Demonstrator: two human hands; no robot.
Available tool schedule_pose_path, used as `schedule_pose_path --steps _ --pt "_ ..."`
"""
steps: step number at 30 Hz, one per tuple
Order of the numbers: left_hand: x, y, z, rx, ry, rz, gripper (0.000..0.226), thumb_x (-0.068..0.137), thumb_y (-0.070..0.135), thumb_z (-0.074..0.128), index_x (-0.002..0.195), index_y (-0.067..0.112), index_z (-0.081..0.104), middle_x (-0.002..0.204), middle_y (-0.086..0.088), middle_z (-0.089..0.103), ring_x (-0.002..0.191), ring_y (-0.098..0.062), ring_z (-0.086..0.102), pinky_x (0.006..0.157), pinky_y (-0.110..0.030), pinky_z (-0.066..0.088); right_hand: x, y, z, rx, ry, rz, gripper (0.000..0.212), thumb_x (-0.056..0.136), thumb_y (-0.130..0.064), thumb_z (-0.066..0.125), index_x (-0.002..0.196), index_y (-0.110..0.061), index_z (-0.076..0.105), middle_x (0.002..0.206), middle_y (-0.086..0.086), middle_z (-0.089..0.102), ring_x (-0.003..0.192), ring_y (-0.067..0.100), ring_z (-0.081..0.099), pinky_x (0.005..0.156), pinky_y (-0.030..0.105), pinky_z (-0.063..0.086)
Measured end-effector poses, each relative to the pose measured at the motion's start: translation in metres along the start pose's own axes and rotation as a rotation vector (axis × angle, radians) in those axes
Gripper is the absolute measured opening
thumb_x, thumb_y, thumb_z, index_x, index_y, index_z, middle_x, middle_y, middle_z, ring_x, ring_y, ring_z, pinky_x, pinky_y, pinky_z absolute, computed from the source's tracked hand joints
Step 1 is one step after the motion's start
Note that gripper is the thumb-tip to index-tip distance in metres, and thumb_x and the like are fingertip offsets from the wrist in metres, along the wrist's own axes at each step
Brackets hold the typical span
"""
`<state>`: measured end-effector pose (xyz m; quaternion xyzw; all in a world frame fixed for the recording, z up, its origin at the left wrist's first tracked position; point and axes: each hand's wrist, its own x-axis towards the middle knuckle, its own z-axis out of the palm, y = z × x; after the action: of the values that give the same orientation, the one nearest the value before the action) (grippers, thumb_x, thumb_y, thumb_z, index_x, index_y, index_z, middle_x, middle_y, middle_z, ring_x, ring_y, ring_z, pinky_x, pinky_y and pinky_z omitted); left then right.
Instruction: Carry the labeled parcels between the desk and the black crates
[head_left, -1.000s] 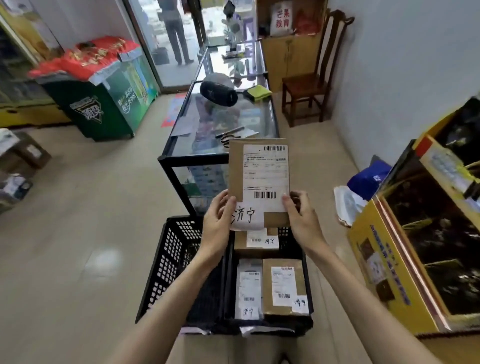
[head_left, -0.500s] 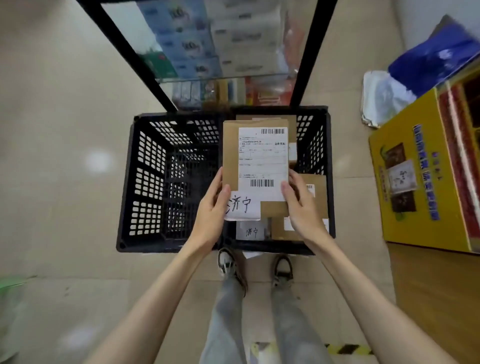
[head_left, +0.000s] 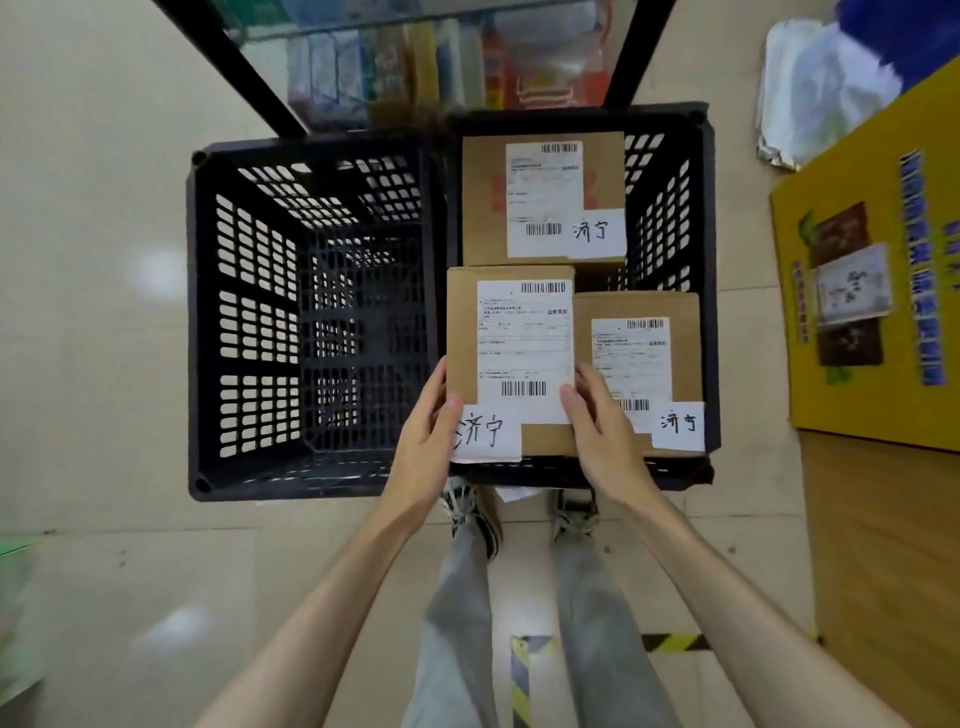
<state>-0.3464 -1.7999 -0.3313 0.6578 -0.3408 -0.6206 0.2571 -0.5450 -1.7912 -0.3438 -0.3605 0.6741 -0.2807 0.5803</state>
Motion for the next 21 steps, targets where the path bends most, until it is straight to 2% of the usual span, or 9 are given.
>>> schedule_pose_path --steps 3,6,9,10,12,14,17,21 --pt "0.007 -0.01 0.002 0.02 -0.023 -0.018 0.05 0.11 0.025 0.043 0.158 0.032 0.032 0.149 0.016 0.052 0.135 0.0 0.051 0.117 -0.037 0.04 0.004 0.01 0.001 0.006 0.007 0.02 0.041 0.107 -0.027 0.041 0.148 -0.021 0.041 0.135 -0.011 0.057 0.118 -0.012 0.051 0.102 0.016 0.044" --pt "0.012 -0.019 0.003 0.035 -0.032 -0.028 0.05 0.11 0.025 0.042 0.158 0.033 0.03 0.15 0.016 0.051 0.136 -0.002 0.05 0.118 -0.04 0.04 0.007 0.016 0.002 -0.027 0.004 0.027 0.042 0.107 -0.029 0.041 0.149 -0.022 0.041 0.137 -0.01 0.057 0.12 -0.006 0.052 0.103 0.016 0.043" --pt "0.014 -0.027 0.005 0.061 -0.047 -0.017 0.053 0.109 0.032 0.043 0.159 0.035 0.027 0.154 0.016 0.047 0.14 -0.003 0.045 0.12 -0.043 0.037 0.01 0.02 0.003 -0.055 0.02 0.014 0.038 0.108 -0.025 0.04 0.146 -0.022 0.043 0.128 -0.02 0.056 0.11 -0.025 0.047 0.092 0.0 0.037" --pt "0.014 -0.03 0.006 0.08 -0.054 -0.008 0.054 0.109 0.036 0.043 0.16 0.036 0.025 0.155 0.016 0.045 0.142 -0.003 0.043 0.12 -0.044 0.036 0.011 0.022 0.004 -0.071 0.034 0.012 0.037 0.108 -0.025 0.039 0.145 -0.022 0.044 0.124 -0.025 0.054 0.109 -0.027 0.045 0.092 -0.001 0.036" --pt "0.016 -0.034 0.007 0.136 -0.051 0.011 0.057 0.106 0.048 0.044 0.159 0.041 0.024 0.156 0.019 0.042 0.143 -0.001 0.039 0.121 -0.044 0.034 0.014 0.025 0.005 -0.109 0.065 -0.006 0.038 0.109 -0.027 0.039 0.146 -0.026 0.045 0.125 -0.021 0.056 0.119 -0.012 0.049 0.103 0.015 0.04" --pt "0.019 -0.039 0.006 0.228 -0.026 0.04 0.054 0.106 0.051 0.042 0.158 0.045 0.026 0.15 0.016 0.047 0.141 -0.001 0.039 0.12 -0.041 0.034 0.016 0.028 0.005 -0.149 0.072 -0.017 0.038 0.108 -0.029 0.039 0.145 -0.028 0.047 0.122 -0.014 0.056 0.122 0.008 0.05 0.107 0.031 0.041" --pt "0.025 -0.046 -0.001 0.369 0.001 0.075 0.049 0.109 0.038 0.042 0.156 0.044 0.032 0.124 0.0 0.055 0.123 -0.011 0.045 0.11 -0.038 0.041 0.016 0.032 0.006 -0.198 0.053 -0.016 0.038 0.107 -0.025 0.043 0.146 -0.023 0.046 0.112 -0.017 0.052 0.116 0.009 0.047 0.101 0.025 0.038" --pt "0.032 -0.055 -0.007 0.487 0.006 0.081 0.051 0.106 0.031 0.047 0.155 0.04 0.036 0.111 -0.004 0.054 0.109 -0.01 0.047 0.098 -0.03 0.046 0.019 0.043 0.009 -0.304 0.037 -0.022 0.036 0.107 -0.025 0.043 0.143 -0.02 0.049 0.12 -0.006 0.056 0.112 0.008 0.047 0.087 0.011 0.036"
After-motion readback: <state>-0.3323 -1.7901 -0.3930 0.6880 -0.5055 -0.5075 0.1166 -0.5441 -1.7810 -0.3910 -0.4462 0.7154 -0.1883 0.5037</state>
